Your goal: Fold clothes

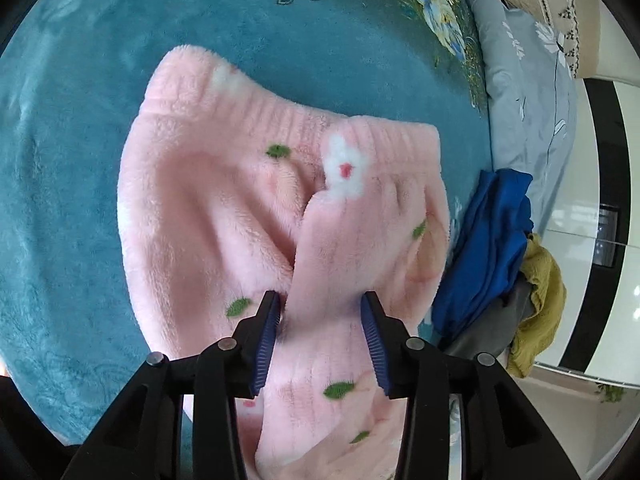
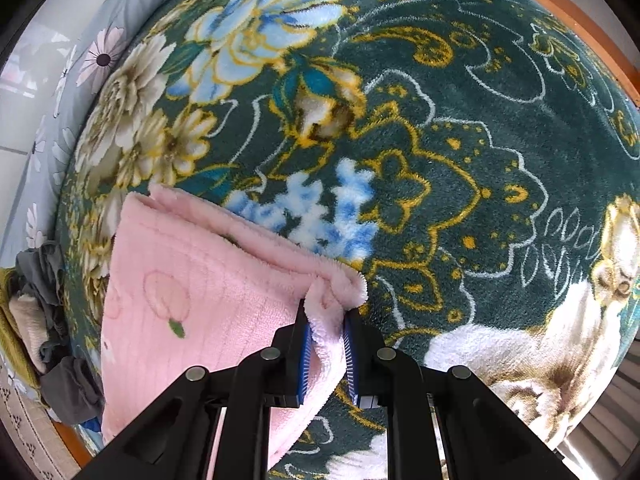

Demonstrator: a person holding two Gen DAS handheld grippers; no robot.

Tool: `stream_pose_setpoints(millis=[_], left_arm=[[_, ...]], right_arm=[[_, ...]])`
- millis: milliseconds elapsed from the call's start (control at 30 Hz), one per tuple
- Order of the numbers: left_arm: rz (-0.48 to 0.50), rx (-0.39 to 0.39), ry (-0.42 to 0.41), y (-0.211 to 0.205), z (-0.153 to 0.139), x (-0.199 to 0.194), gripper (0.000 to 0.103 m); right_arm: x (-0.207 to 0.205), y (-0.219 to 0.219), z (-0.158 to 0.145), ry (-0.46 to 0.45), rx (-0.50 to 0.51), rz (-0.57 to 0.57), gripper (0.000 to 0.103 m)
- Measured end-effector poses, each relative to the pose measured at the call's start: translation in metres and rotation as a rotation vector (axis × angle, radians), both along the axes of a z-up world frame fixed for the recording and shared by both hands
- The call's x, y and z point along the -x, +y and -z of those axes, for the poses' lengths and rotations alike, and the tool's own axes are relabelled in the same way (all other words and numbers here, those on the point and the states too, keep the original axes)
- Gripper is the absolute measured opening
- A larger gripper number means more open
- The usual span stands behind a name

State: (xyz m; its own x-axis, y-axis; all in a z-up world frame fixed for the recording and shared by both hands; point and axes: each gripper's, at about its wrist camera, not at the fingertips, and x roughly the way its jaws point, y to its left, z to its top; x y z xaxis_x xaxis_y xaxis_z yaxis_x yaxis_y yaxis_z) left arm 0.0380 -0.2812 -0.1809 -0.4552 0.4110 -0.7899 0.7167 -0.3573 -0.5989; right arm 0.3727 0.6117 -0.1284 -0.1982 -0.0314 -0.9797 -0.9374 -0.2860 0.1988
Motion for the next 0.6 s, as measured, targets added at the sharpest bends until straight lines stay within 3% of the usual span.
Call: stream_pose_setpoints(millis=[67,200,300,333,367,467,533,600], left_arm=[[0.011,0.004,0.011,0.001,-0.003,-0.001,0.006],[0.036,0.036,0.094,-0.001,-0.025,-0.004,0.004],[0.077,0.054,0.304,-0.006,-0.066,-0.013,0.003],[0.099,0.063,0.334,-0.008,-0.075,-0.015,0.003],[0.143,0.108,0.329,-0.009,-0.083,-0.017,0.004],[0.235,0.200,0.136,-0.019,-0.066,-0.021,0.004],[0.221,0.168,0.034,-0.032,-0.037,-0.031,0.004],[0.173,0.102,0.002,-0.045,-0.015,-0.044,0.003]], right_arm=[[0.008,-0.001,0.002,-0.010,-0.001,-0.001,0.016],[0.017,-0.001,0.003,-0.019,-0.002,-0.006,0.016],[0.012,-0.003,-0.001,-0.017,-0.004,-0.011,0.016],[0.013,-0.003,-0.001,-0.017,-0.004,-0.012,0.016],[0.014,-0.003,-0.001,-0.018,-0.005,-0.014,0.016],[0.018,-0.005,-0.001,-0.019,-0.007,-0.014,0.016],[0.016,-0.007,0.000,-0.017,-0.007,-0.017,0.016],[0.013,-0.010,0.000,-0.016,-0.007,-0.020,0.016]])
